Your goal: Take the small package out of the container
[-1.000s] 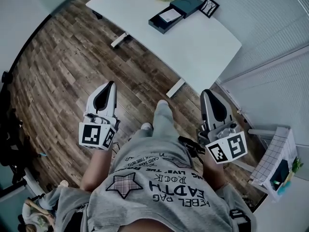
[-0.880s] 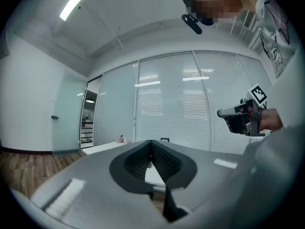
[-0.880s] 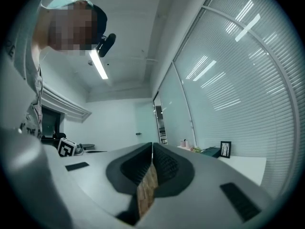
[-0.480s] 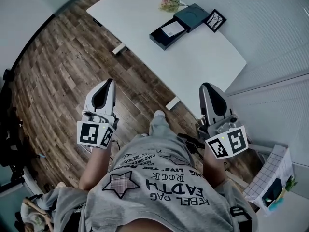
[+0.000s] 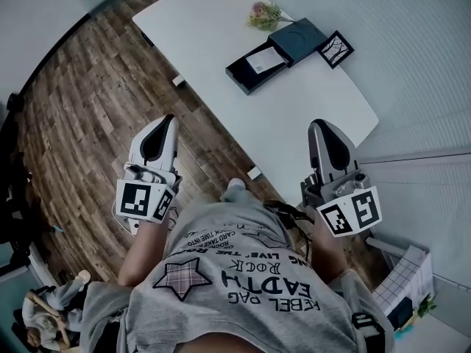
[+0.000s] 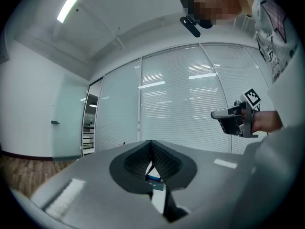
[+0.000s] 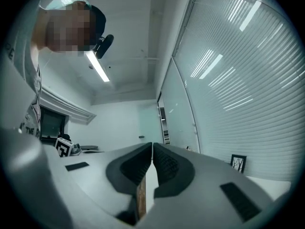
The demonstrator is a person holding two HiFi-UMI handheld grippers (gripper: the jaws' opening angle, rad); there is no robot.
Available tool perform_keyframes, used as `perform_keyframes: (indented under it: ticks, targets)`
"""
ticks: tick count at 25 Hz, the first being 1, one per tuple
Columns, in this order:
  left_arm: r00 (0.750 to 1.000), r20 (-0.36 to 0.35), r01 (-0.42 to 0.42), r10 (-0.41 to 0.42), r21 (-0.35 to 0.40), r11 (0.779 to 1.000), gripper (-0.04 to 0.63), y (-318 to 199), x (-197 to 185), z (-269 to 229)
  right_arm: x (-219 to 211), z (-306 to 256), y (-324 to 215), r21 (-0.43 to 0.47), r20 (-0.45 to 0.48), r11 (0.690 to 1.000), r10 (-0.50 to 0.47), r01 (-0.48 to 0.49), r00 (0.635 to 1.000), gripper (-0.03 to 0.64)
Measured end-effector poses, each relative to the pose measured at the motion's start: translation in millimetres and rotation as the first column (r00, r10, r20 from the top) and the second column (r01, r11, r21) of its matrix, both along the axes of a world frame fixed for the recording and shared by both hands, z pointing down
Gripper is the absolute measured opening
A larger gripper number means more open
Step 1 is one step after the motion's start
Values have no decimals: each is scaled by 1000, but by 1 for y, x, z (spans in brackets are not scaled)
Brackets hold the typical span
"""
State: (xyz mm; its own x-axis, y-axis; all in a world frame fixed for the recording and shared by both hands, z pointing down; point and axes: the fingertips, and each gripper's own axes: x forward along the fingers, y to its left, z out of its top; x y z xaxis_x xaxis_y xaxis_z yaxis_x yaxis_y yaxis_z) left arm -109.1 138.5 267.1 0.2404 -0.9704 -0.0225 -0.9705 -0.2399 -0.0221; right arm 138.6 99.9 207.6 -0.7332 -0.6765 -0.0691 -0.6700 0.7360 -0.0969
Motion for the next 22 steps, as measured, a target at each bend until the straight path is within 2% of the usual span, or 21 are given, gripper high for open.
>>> perform_keyframes:
  ticks: [8, 15, 22]
  targets:
    - [1000, -4, -10, 9, -32, 999, 10, -33, 2, 8, -11, 10, -27, -31, -9, 999, -31, 30, 999, 15]
    - [996, -9, -89, 89, -37, 995, 11, -87, 7, 12, -4, 18, -59, -59, -20, 997, 46, -47, 999, 15]
    - [979, -11, -203, 203, -25, 979, 10, -162, 2, 9, -13, 16, -106, -58, -23, 987, 147, -148, 989, 17]
